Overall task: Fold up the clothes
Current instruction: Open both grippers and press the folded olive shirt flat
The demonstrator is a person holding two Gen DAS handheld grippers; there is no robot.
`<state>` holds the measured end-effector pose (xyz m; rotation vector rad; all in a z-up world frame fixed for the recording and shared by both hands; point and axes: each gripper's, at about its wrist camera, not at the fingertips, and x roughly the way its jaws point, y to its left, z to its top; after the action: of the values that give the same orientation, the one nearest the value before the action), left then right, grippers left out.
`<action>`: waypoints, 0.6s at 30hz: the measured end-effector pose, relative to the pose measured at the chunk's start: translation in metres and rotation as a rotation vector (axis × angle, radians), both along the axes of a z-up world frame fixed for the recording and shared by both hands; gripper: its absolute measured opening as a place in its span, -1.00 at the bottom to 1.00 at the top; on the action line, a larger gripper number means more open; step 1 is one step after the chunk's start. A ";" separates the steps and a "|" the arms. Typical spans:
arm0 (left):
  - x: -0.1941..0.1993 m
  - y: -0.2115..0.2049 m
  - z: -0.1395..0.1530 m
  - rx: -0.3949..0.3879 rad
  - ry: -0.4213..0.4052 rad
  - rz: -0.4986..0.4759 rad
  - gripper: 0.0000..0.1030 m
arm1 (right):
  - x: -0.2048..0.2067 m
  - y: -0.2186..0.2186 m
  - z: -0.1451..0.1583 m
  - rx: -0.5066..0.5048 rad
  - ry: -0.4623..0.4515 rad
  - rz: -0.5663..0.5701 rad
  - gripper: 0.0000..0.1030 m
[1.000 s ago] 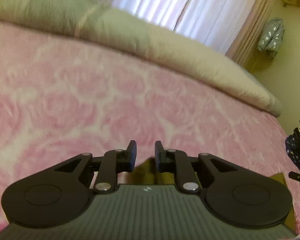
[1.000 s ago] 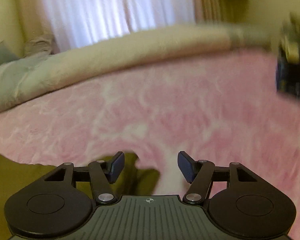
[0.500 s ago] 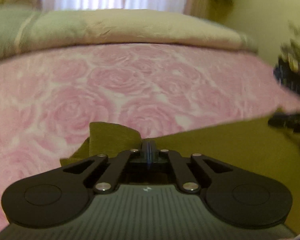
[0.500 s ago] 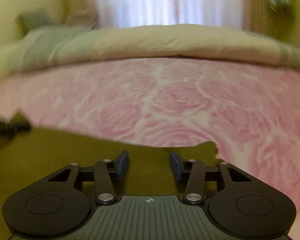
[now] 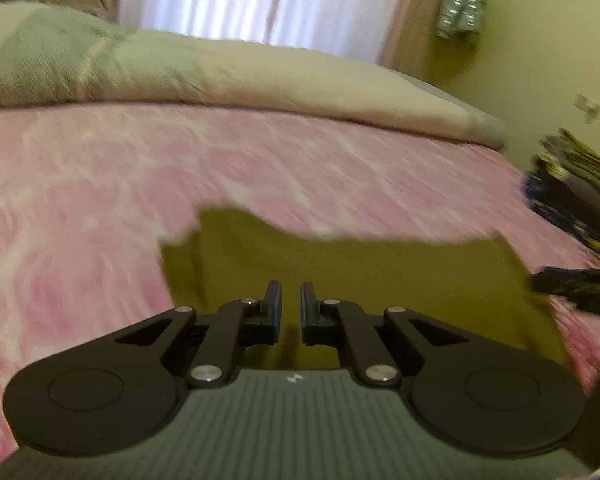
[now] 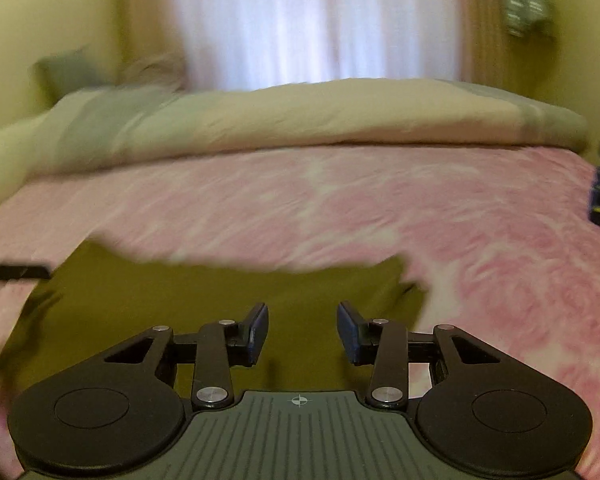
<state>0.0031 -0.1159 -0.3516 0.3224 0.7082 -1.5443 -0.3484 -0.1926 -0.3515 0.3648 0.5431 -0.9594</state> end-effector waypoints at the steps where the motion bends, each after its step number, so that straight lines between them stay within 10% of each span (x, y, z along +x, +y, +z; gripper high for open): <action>1: -0.007 0.012 -0.003 0.007 0.009 -0.011 -0.90 | 0.004 0.015 -0.006 -0.003 0.035 0.027 -0.19; 5: -0.014 0.042 -0.033 0.106 -0.044 0.059 -0.81 | -0.001 0.044 -0.043 0.036 0.177 0.014 -0.19; 12: 0.011 0.067 -0.011 0.077 -0.004 0.169 -0.85 | -0.036 0.046 -0.022 0.054 0.107 -0.083 -0.19; 18: -0.025 0.021 0.015 0.020 -0.027 0.045 -0.81 | -0.010 0.039 0.004 -0.011 0.029 -0.056 -0.19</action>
<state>-0.0220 -0.0949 -0.3370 0.3395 0.7063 -1.4883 -0.3585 -0.1534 -0.3471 0.3582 0.5562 -1.0226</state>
